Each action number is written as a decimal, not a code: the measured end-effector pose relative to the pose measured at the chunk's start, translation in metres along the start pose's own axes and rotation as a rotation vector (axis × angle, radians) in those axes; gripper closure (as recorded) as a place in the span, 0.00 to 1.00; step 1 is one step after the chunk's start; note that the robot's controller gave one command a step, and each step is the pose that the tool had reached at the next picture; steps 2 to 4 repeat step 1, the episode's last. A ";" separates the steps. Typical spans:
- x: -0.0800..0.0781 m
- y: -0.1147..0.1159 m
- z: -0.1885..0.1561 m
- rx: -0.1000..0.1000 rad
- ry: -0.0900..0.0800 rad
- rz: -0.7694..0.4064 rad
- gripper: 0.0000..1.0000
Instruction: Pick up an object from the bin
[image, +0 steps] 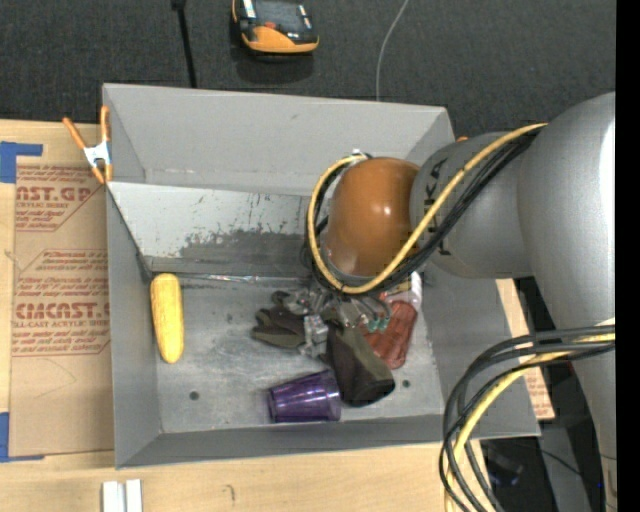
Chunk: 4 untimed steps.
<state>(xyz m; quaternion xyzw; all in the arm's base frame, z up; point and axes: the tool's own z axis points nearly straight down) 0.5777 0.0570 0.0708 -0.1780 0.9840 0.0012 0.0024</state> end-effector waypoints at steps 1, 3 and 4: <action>0.019 0.010 -0.179 0.003 -0.004 0.004 1.00; 0.019 0.010 -0.179 0.003 -0.004 0.004 1.00; 0.019 0.010 -0.179 0.003 -0.004 0.004 1.00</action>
Offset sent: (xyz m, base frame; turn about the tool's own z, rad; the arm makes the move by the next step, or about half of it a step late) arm 0.0000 0.0000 0.0000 0.0000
